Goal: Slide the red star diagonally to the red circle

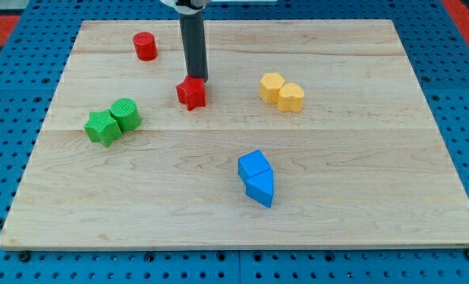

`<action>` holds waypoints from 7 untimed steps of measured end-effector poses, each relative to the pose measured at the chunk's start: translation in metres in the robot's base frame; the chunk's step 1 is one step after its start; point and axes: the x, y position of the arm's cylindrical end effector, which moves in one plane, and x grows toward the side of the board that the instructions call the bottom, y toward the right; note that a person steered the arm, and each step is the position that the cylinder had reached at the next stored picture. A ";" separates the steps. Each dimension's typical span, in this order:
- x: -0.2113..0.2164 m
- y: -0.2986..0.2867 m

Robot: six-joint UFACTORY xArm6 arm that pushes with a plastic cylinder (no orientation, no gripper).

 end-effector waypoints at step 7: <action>-0.015 0.040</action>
